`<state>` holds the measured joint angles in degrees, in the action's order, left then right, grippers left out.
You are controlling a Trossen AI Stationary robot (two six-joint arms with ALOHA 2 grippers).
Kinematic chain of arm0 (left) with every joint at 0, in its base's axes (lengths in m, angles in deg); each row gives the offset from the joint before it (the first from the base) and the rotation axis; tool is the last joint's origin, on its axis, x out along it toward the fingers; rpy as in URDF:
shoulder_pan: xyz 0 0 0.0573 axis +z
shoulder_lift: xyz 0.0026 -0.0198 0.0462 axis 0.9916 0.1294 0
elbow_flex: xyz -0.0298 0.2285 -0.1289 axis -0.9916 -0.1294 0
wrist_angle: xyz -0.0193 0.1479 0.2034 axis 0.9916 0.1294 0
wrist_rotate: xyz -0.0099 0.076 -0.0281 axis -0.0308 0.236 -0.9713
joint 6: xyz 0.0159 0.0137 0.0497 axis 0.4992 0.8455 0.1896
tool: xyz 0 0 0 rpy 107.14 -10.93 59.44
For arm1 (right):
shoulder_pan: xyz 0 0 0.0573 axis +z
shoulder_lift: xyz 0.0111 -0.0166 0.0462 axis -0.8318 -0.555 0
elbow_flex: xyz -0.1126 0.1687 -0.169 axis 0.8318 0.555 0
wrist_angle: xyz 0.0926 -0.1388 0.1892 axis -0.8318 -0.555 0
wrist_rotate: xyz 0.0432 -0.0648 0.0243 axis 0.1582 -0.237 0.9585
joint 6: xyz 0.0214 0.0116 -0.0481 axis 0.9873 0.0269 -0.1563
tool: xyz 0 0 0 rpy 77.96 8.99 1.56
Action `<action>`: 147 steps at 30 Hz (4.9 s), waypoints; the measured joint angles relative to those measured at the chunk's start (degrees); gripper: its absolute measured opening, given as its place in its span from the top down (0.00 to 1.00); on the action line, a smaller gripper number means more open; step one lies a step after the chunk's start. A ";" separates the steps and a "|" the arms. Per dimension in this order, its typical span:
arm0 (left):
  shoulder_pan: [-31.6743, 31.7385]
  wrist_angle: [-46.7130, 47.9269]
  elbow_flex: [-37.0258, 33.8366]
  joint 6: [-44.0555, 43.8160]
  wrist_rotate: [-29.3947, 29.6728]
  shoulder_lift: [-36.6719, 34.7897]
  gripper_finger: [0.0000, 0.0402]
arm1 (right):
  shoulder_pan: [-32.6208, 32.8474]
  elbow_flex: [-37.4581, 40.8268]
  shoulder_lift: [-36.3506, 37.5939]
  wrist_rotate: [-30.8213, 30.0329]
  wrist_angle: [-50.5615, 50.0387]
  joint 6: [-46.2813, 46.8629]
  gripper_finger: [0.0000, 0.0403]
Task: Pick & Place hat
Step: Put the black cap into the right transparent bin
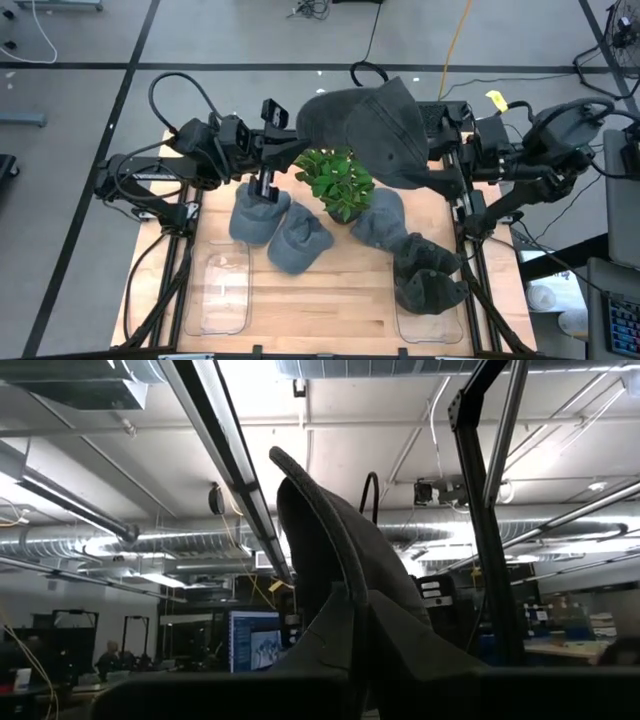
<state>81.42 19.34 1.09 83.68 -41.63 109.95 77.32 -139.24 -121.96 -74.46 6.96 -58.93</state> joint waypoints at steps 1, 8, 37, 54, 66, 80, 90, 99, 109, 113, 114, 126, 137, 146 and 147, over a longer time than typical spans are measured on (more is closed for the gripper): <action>0.00 0.00 0.00 0.00 0.00 0.00 0.97 | 0.02 0.00 0.10 0.02 -0.02 0.33 0.77; 0.03 -1.93 0.00 -1.00 -0.01 0.00 0.95 | 0.04 0.00 1.22 0.02 -1.36 1.08 0.94; 1.81 12.41 0.11 -32.17 -11.78 -0.02 0.57 | 9.17 0.00 6.76 21.35 -27.20 18.73 0.94; 1.88 17.92 0.07 -41.48 -14.83 -0.02 0.56 | 21.42 0.00 -1.45 32.76 -34.18 29.98 0.94; 1.88 17.92 0.07 -45.20 -15.01 -0.02 0.56 | 29.06 1.87 -7.49 29.50 -42.49 27.40 0.94; 1.77 17.90 0.07 -45.40 -14.95 -0.02 0.56 | 31.21 21.48 -7.43 28.22 -42.04 23.56 0.94; 1.70 17.90 0.07 -46.42 -15.02 -0.02 0.56 | 30.83 31.90 -7.41 29.97 -31.75 22.72 0.94; 1.70 17.90 0.07 -46.25 -16.19 -0.02 0.56 | 29.53 32.59 -7.41 29.59 -26.83 21.01 0.94; 1.44 17.90 0.07 -46.36 -16.59 -0.02 0.56 | 29.42 38.95 -7.37 26.62 -27.22 18.12 0.94; 1.44 17.90 0.07 -46.38 -16.59 -0.02 0.56 | 29.16 42.80 -7.37 26.60 -26.95 17.43 0.94; 1.44 17.90 0.07 -46.39 -16.60 -0.02 0.56 | 29.14 43.49 -7.37 26.64 -26.95 17.18 0.94; 1.44 17.90 0.07 -46.36 -16.63 -0.02 0.56 | 27.49 45.92 -5.31 26.91 -26.85 20.22 0.86; 1.44 17.90 0.04 -46.36 -19.34 -0.02 0.56 | 26.47 45.88 7.92 31.34 -15.51 24.07 0.66; 1.85 17.90 0.04 -46.34 -19.34 -0.02 0.56 | 30.03 45.83 4.53 30.61 -2.63 30.12 0.87; 1.88 17.90 0.04 -46.34 -19.32 -0.02 0.56 | 30.41 45.83 3.84 31.48 -2.19 30.85 0.92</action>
<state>83.30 37.24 1.14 37.34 -60.96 109.93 107.74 -93.40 -118.12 -42.98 4.78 -28.07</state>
